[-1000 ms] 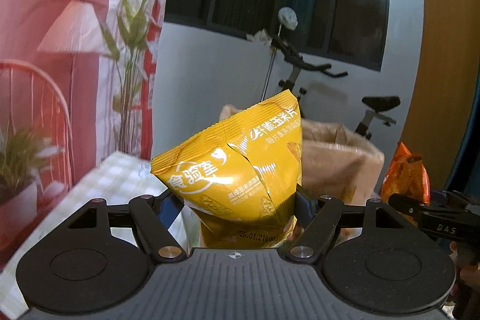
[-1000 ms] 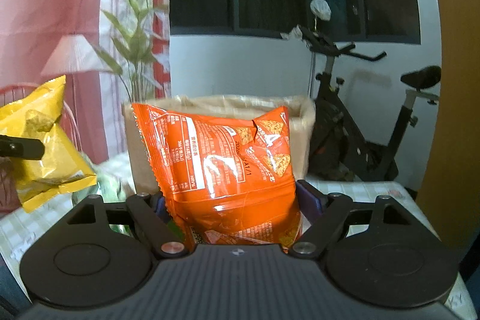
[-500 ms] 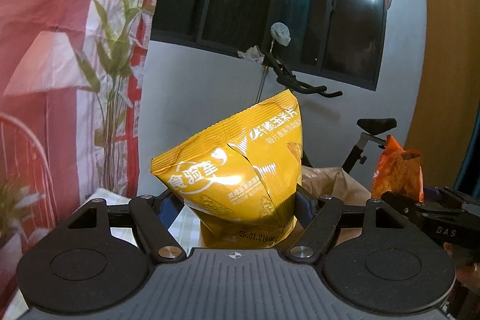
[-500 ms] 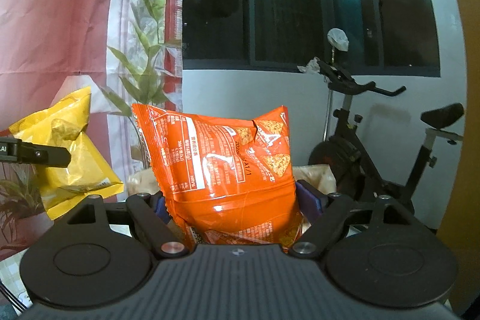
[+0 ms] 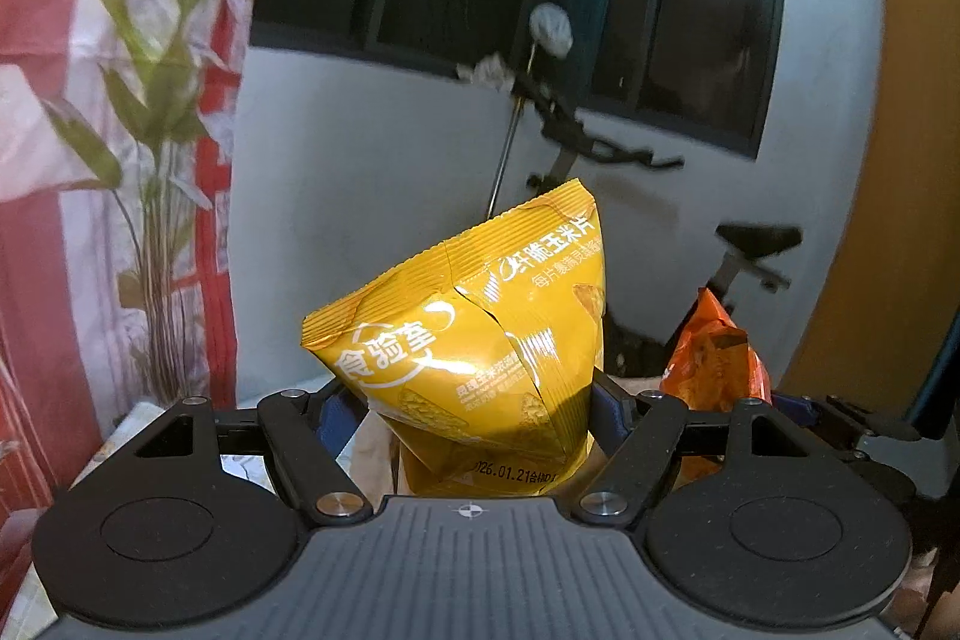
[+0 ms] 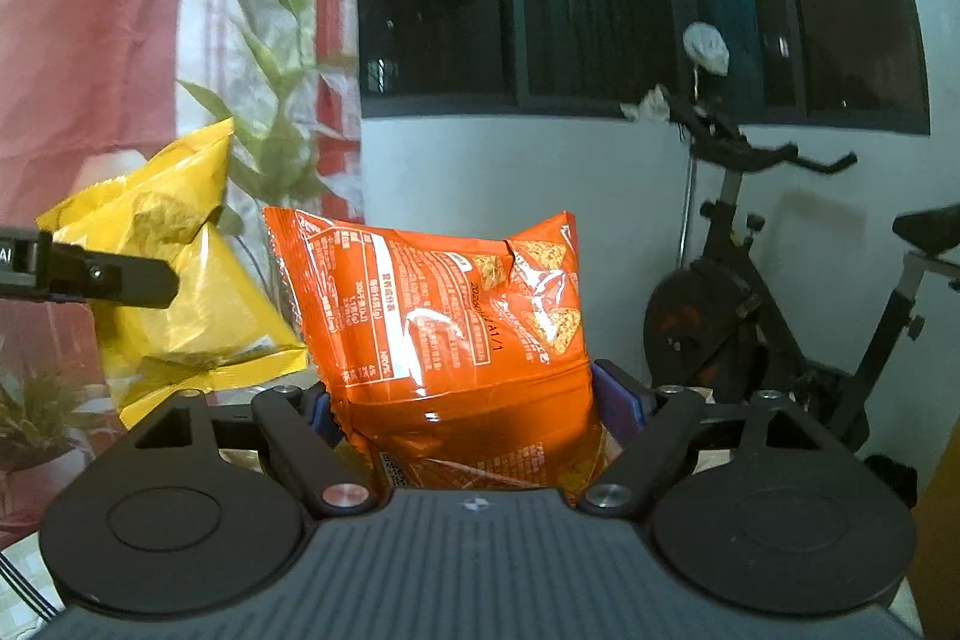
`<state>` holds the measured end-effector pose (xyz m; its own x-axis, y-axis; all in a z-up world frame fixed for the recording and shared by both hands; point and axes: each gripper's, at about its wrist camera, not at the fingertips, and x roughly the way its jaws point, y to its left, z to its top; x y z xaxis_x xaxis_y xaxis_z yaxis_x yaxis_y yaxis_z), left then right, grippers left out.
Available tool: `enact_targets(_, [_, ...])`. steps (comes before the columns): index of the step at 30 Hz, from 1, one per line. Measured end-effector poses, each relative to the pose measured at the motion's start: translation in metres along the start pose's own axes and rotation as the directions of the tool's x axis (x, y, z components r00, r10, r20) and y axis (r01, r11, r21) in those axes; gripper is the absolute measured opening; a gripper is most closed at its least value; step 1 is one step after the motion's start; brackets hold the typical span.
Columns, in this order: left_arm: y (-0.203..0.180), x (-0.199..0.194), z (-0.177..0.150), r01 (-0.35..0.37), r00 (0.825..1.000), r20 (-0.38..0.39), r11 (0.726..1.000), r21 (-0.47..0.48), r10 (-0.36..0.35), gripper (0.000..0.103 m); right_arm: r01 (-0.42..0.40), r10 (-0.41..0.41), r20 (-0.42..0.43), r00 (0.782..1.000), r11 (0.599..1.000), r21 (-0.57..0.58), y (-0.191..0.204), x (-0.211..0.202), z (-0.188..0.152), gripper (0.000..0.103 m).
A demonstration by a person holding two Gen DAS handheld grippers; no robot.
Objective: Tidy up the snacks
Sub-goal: 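Carry both bags over the box and open both tools to drop them, then withdraw both tools from the box back toward the snack pile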
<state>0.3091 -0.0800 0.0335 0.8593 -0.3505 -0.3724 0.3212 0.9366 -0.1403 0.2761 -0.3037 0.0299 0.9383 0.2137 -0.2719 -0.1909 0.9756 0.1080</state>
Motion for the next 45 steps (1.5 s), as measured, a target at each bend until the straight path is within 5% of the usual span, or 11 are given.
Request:
enact_targets(10, [-0.008,0.059,-0.005,-0.023,0.994,-0.107,0.997,0.075,0.031,0.078,0.046,-0.027,-0.156,0.987,0.992,0.117,-0.031,0.042,-0.021,0.087])
enact_targets(17, [-0.003,0.065,-0.004,-0.005,0.993,-0.118,0.999,0.042,0.010,0.084,0.067,-0.047,-0.171,0.984,0.992,0.111,-0.030,0.038,-0.020,0.092])
enact_targets(38, [0.052,-0.032,-0.030,-0.061,0.991,-0.117,0.998,0.012,0.062,0.084,0.025,-0.012,-0.164,0.986,0.997,0.072,0.019,-0.020,-0.020,0.094])
enact_targets(45, [0.059,-0.063,-0.053,-0.085,0.994,-0.059,0.996,0.038,0.087,0.084,0.034,-0.024,-0.129,0.991,0.997,0.076,0.033,-0.039,-0.036,0.098])
